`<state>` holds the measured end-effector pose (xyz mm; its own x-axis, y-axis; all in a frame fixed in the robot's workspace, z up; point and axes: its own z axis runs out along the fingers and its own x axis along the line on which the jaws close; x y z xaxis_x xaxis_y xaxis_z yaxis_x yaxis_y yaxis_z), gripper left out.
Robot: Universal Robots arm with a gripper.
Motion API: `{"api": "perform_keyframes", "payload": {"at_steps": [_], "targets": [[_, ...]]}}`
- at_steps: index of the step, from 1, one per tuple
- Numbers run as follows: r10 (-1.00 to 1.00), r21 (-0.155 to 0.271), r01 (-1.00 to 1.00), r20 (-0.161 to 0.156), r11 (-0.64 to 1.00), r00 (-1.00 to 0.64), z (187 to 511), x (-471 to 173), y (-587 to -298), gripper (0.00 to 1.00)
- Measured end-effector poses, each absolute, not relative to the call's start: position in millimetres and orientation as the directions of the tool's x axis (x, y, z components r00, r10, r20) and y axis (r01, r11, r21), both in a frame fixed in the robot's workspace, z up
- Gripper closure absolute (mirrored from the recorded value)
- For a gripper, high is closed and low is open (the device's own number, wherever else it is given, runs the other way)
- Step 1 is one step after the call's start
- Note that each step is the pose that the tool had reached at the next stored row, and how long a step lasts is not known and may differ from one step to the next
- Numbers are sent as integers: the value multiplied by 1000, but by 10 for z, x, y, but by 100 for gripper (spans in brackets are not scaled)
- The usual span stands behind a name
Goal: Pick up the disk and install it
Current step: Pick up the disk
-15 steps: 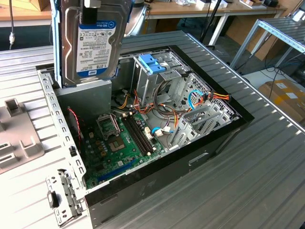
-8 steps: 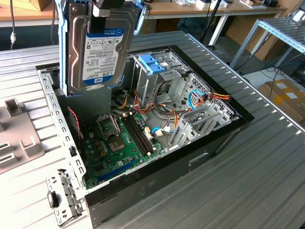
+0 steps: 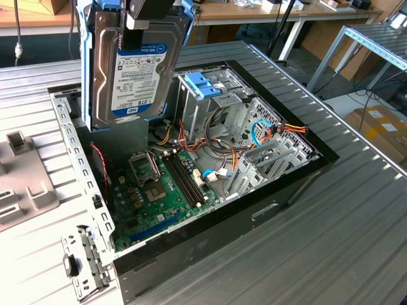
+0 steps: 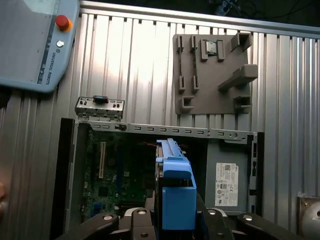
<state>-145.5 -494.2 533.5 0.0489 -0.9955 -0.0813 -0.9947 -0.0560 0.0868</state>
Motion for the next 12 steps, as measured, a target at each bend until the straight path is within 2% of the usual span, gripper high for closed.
{"api": "perform_keyframes", "payload": {"at_steps": [1, 4, 12], "targets": [[-994, 86, -995, -105, -50, 41, 5332, -1455, -4944, 63], [-990, 84, -996, -139, -40, 28, 5325, -1455, -4948, 63], [-988, 84, -996, -150, 11, -24, 5271, -1451, -4998, 63]]}}
